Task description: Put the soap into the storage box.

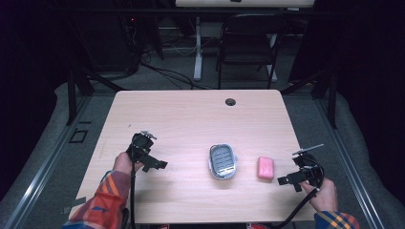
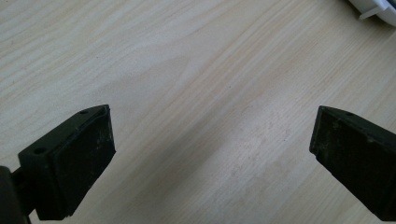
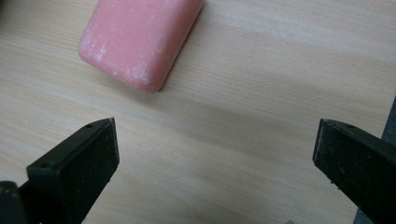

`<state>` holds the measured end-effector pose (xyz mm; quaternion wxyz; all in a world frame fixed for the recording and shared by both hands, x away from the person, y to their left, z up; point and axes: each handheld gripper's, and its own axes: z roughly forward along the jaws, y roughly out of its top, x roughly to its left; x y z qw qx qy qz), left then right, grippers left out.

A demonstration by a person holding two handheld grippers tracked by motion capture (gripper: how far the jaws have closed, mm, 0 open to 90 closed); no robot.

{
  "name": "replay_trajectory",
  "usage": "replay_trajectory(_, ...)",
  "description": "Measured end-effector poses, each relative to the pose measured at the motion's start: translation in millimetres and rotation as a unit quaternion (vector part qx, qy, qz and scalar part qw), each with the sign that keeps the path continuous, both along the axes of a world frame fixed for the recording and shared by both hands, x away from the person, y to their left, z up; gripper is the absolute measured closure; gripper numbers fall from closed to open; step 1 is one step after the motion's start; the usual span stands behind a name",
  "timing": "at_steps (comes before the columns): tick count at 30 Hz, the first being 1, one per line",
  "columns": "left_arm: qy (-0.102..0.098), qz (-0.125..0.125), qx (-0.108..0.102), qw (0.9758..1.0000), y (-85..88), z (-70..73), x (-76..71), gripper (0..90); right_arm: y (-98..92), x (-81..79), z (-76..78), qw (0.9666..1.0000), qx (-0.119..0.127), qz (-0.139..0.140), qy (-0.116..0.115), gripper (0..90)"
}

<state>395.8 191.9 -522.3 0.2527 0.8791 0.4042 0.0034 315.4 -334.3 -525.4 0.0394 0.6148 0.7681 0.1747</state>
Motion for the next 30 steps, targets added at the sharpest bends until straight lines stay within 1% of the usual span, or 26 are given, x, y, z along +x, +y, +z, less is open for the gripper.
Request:
replay_trajectory(1, 0.0, 0.0, 0.0, 1.0, 0.0, 0.0, 0.0, 0.0, 0.8, -0.5, -0.3, 1.0, -0.004, -0.006, -0.002, 0.0)
replay_trajectory(3, 0.002, 0.001, -0.001, 1.0, -1.0, -0.6, 0.6, 0.0, 0.5, -0.5, -0.3, 1.0, -0.004, -0.005, -0.002, 0.0)
replay_trajectory(4, 0.002, -0.001, 0.0, 1.0, -0.7, -1.0, 1.1, 0.0, -1.0, 0.6, 0.9, 1.0, -0.006, 0.003, 0.006, 0.0)
replay_trajectory(6, 0.003, -0.001, -0.001, 1.0, -0.2, -1.0, 1.2, 0.0, -0.7, 0.7, 0.8, 0.9999, -0.007, 0.003, 0.007, 0.0)
replay_trajectory(7, 0.002, 0.0, -0.002, 1.0, 0.1, -0.8, 1.0, 0.0, -0.4, 0.8, 0.8, 0.9999, -0.006, 0.005, 0.013, 0.0)
replay_trajectory(8, 0.002, 0.001, -0.003, 1.0, 0.0, -0.7, 0.8, 0.0, -0.4, 0.8, 0.8, 0.9999, -0.006, 0.005, 0.013, 0.0)
replay_trajectory(9, 0.0, -0.001, -0.003, 1.0, 0.0, -0.2, 0.7, 0.0, 0.1, -0.1, 0.2, 1.0, -0.002, -0.003, 0.008, 0.0)
replay_trajectory(10, 0.001, -0.001, -0.004, 1.0, -0.4, -0.3, 0.4, 0.0, -1.1, 0.0, 1.6, 0.9999, -0.007, 0.002, 0.011, 0.0)
replay_trajectory(14, 0.001, -0.001, -0.004, 1.0, -0.5, 0.0, 0.2, 0.0, -0.6, -0.3, 3.2, 0.9999, -0.011, 0.0, 0.008, 0.0)
replay_trajectory(19, 0.0, -0.001, -0.004, 1.0, -0.9, 0.4, -0.2, 0.0, 1.9, -1.3, 4.9, 1.0, -0.008, -0.002, 0.004, 0.0)
replay_trajectory(25, -0.001, -0.003, -0.004, 1.0, -2.1, 0.1, 0.8, 0.0, 6.6, -1.5, 8.6, 1.0, -0.003, 0.003, 0.0, 0.0)
replay_trajectory(26, 0.0, -0.001, -0.005, 1.0, -1.9, 0.1, 0.7, 0.0, 8.6, -1.6, 9.8, 1.0, 0.002, 0.0, -0.004, 0.0)
replay_trajectory(27, -0.001, -0.002, -0.005, 1.0, -1.8, 0.2, 0.7, 0.0, 10.9, -2.5, 9.3, 0.9998, 0.006, -0.013, -0.013, 0.0)
replay_trajectory(28, -0.002, -0.002, -0.005, 1.0, -1.9, 0.4, 0.7, 0.0, 11.1, -2.2, 10.1, 0.9999, 0.008, -0.006, -0.012, 0.0)
replay_trajectory(30, -0.002, -0.003, -0.005, 1.0, -2.0, 0.5, 0.7, 0.0, 11.9, -2.2, 11.3, 0.9999, 0.005, -0.003, -0.011, 0.0)
